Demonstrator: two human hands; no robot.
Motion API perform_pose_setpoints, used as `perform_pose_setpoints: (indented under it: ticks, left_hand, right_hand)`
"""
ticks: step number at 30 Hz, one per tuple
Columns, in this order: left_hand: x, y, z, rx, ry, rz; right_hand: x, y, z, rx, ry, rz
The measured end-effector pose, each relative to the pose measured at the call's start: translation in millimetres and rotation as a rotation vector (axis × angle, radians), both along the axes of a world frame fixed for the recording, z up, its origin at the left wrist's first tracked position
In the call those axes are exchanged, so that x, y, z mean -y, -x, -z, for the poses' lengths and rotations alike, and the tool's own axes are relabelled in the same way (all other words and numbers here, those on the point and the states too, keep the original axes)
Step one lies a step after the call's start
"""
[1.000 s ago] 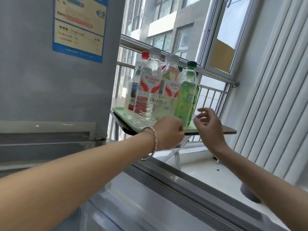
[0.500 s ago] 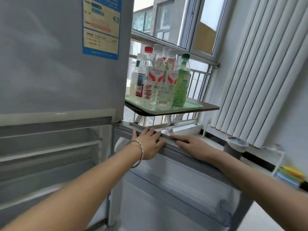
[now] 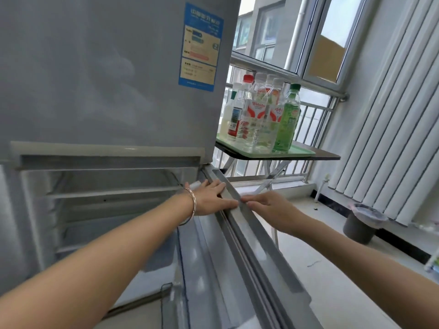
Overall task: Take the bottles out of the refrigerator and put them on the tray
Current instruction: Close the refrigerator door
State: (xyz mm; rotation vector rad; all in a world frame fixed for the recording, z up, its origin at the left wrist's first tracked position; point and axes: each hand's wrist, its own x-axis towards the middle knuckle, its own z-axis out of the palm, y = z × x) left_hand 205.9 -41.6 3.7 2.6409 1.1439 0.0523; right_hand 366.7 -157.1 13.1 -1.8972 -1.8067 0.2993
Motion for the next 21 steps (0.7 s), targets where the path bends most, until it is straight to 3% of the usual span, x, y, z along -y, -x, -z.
perform_pose_setpoints:
  ticks: [8,11,15,18,21]
  left_hand:
    - [31,94,-27,-0.124,0.027,-0.144]
    - [25,130,-28,-0.032,0.037,-0.272]
    - [2,175,-16,-0.08,-0.119,-0.363]
    - [-5,203,11,-0.005,-0.254,-0.451]
    - [-10,228,41,-0.135,-0.468,-0.468]
  right_hand:
    - [-42,75,24,0.229,-0.246,-0.232]
    - [-61,100,36,0.255,-0.29,-0.269]
    - [-92,133,59,0.315,-0.275,-0.284]
    - [-117,158,76,0.318,-0.235,-0.275]
    - [-142,180,79,0.314,-0.184,-0.24]
